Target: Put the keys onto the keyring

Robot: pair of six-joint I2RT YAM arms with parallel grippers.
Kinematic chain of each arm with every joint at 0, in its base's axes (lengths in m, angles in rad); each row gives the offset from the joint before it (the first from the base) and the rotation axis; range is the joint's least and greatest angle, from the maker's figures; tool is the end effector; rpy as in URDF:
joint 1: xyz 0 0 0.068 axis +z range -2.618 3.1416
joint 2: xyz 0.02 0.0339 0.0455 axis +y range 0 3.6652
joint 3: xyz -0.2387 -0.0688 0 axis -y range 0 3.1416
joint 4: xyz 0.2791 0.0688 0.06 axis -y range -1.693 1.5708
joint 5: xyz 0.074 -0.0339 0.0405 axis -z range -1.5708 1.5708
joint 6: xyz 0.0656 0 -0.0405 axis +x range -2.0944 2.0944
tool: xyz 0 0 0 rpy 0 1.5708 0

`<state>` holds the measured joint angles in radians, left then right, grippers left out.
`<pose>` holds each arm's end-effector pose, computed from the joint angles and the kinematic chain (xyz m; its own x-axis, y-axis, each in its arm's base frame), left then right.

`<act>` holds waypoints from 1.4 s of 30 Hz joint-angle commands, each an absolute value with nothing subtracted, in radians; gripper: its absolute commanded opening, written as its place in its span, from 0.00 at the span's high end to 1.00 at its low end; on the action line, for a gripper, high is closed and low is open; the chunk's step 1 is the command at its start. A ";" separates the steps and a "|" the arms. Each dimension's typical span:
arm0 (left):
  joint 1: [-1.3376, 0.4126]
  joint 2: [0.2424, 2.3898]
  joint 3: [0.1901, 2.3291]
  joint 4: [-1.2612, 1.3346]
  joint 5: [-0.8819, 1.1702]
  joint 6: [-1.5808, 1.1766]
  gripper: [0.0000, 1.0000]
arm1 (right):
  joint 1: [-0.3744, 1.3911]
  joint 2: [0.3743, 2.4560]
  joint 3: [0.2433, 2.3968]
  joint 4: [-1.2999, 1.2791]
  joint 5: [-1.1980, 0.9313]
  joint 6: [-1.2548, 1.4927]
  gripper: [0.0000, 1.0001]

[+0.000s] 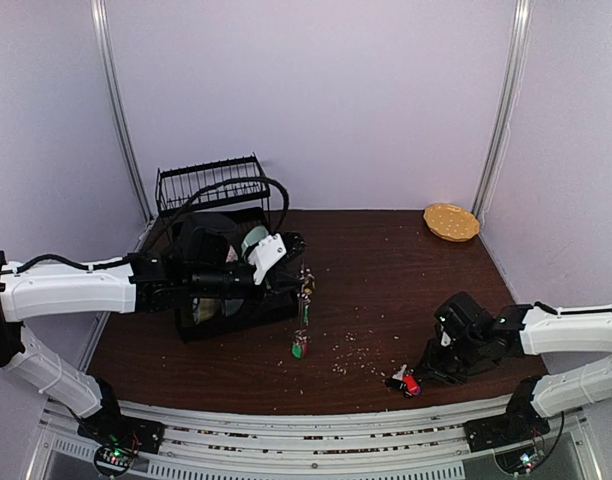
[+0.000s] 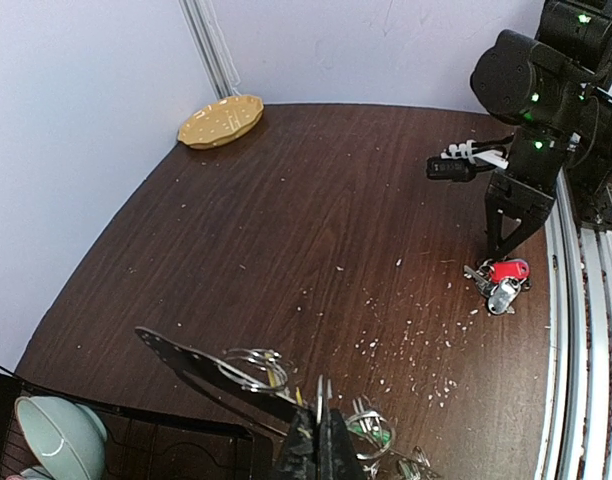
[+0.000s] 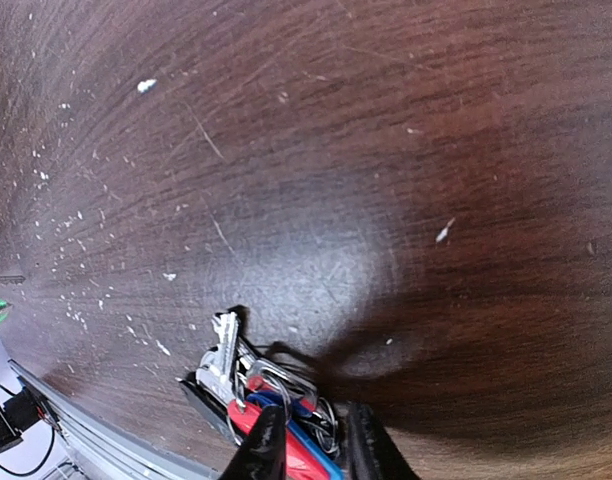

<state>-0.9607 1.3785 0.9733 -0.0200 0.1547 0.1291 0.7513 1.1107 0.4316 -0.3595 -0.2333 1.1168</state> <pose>0.2100 -0.3180 0.2357 -0.1198 0.3933 -0.9116 0.9132 0.4038 0.0542 0.1642 0.1741 0.0800 -0.9500 0.3091 -0.0435 0.2371 0.8053 0.5434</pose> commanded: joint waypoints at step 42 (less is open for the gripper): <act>-1.007 1.345 1.029 0.004 0.072 0.316 1.00 | 1.003 1.282 1.208 -0.445 -0.296 0.030 1.00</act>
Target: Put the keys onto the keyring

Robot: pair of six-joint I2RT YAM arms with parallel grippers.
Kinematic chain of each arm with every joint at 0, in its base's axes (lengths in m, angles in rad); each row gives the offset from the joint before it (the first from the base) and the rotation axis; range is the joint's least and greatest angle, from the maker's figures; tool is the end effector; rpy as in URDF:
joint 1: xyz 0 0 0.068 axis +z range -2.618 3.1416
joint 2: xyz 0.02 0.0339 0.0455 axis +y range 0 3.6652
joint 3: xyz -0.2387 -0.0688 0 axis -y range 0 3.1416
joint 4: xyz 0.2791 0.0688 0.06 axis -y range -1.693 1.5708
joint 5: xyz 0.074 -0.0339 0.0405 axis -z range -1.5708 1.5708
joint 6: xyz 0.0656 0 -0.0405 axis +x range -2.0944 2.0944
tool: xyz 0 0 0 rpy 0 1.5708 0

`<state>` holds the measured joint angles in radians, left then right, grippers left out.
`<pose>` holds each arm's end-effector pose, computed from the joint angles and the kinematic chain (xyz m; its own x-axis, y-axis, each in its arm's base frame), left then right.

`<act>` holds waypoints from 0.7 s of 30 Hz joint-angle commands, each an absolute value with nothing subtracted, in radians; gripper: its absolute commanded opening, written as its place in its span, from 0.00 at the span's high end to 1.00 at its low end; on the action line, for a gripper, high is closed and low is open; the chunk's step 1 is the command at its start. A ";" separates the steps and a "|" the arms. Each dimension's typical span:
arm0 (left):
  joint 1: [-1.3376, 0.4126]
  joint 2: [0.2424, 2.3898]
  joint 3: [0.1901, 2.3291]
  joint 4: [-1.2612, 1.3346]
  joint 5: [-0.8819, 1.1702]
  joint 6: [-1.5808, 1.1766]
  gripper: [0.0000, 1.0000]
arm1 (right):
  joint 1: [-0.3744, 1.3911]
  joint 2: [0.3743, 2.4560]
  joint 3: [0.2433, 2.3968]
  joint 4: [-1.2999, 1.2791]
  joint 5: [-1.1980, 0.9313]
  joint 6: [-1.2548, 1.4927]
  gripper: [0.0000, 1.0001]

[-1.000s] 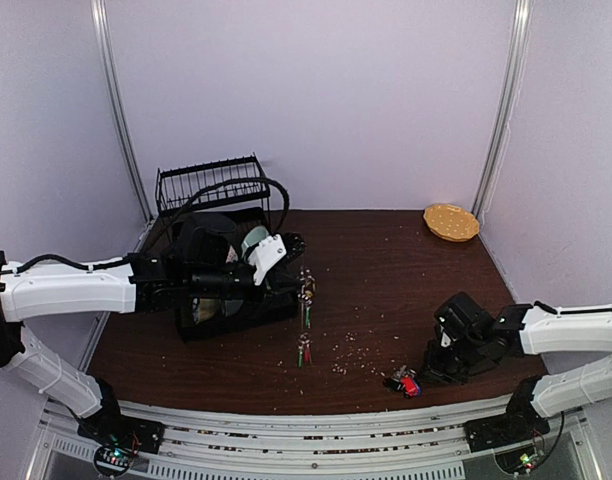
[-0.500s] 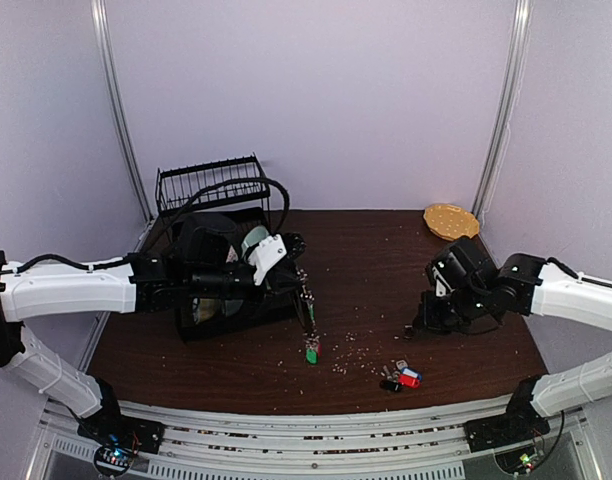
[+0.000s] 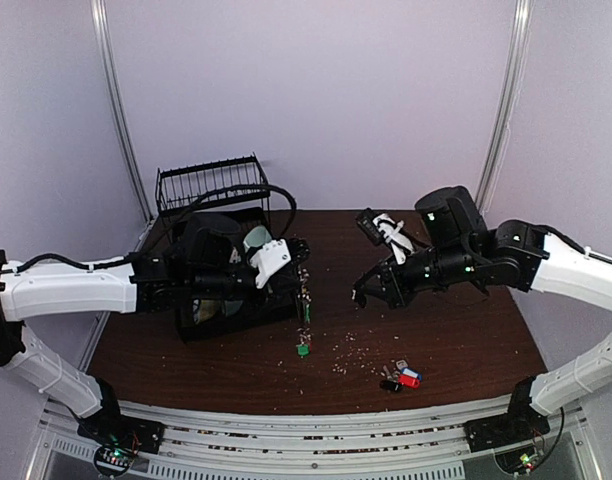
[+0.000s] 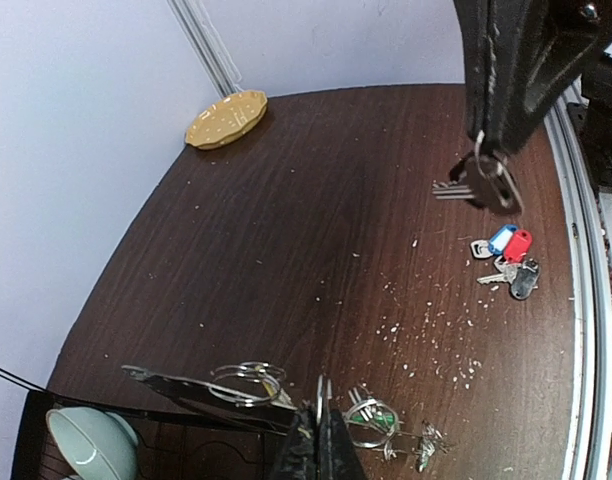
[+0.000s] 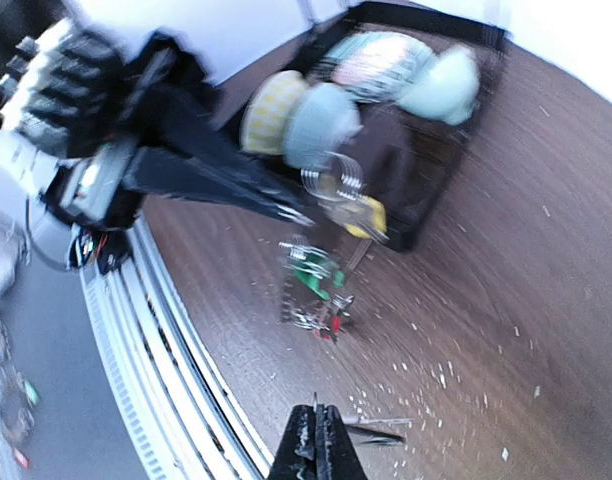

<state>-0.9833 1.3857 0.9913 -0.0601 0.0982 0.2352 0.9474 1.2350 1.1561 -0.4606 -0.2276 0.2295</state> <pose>0.2063 -0.3215 0.2351 -0.0322 0.4668 -0.8838 0.9097 0.3800 0.1675 0.1880 0.2868 0.3058 -0.4977 -0.3125 -0.8091 -0.8121 0.4957 0.3081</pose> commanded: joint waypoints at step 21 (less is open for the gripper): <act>-1.040 1.356 1.064 0.005 0.222 0.497 1.00 | 1.029 1.180 1.016 -0.152 -0.347 -0.195 1.00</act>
<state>-1.0355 1.3785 1.0405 -0.0483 0.1879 0.4419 1.0351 1.2148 1.0382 -0.1864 -0.2840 -0.1848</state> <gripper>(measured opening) 0.005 0.015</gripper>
